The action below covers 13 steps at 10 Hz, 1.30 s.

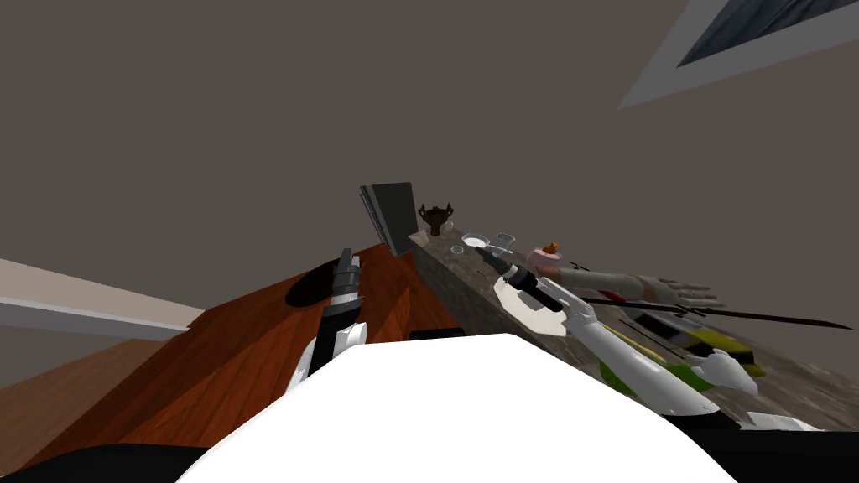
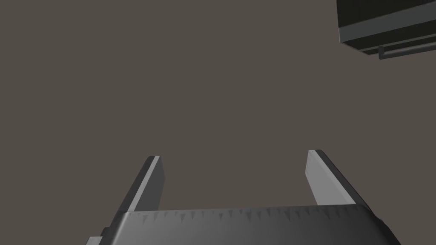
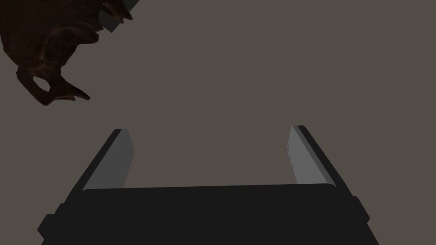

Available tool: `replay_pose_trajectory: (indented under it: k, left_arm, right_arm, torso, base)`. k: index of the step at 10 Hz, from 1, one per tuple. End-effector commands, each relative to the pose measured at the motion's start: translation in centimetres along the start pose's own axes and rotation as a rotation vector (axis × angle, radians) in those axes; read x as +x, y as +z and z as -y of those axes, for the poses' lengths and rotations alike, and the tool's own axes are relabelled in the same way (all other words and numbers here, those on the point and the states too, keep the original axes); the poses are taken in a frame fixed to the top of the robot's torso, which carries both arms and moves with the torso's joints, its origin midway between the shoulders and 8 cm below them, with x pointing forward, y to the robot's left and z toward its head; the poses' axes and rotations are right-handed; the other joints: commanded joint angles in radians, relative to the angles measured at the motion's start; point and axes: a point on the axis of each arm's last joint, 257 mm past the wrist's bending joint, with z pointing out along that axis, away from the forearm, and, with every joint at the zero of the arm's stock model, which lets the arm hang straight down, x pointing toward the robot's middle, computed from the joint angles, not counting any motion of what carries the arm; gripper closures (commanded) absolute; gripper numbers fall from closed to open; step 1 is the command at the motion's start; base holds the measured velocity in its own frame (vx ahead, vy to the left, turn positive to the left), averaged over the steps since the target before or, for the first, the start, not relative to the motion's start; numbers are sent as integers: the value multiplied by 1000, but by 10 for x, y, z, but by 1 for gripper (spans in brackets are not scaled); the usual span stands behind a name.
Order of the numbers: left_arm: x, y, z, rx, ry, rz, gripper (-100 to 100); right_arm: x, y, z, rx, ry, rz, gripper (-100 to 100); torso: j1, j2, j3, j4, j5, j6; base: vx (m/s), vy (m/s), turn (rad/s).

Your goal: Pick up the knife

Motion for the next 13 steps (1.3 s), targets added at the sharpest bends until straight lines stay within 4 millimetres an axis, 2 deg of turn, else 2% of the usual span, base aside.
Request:
replay_pose_trajectory:
  k: [1,4,7,8,9,10,11,12,13]
  left_arm:
    - [0,0,0,0,0,0,0]
    - [0,0,0,0,0,0,0]
    - [0,0,0,0,0,0,0]
    - [0,0,0,0,0,0,0]
    - [0,0,0,0,0,0,0]
    - [0,0,0,0,0,0,0]
    - [0,0,0,0,0,0,0]
    - [0,0,0,0,0,0,0]
    - [0,0,0,0,0,0,0]
  right_arm:
    - [10,-8,13,17,-25,-72,-100]
    - [16,-21,31,52,-57,-153,-100]
    - [30,-47,59,104,-85,-282,-100]
    - [26,-51,63,116,-96,-295,-100]
    - [34,-67,76,145,-100,-355,-100]
    - [30,-70,79,154,-111,-367,-100]
    - [37,-85,87,173,-116,-432,-100]
    - [33,-92,94,196,-123,-439,-100]
    - [37,-112,105,228,-127,-508,-100]
  torso:
    - [0,0,0,0,0,0]
    - [0,0,0,0,0,-1]
    - [-1,1,1,0,0,1]
    - [-1,1,1,0,0,0]
    - [-2,1,1,0,0,1]
    - [-2,2,1,0,0,0]
    - [-2,2,1,0,-1,1]
    - [-2,2,1,0,0,0]
    - [-2,2,1,1,-1,1]
  base:
    - [8,-8,317]
    - [3,-15,245]
    - [-7,-26,288]
    - [-12,-31,168]
    - [-18,-34,284]
    - [-19,-35,163]
    - [-23,-37,305]
    - [-23,-40,144]
    - [-32,-49,234]
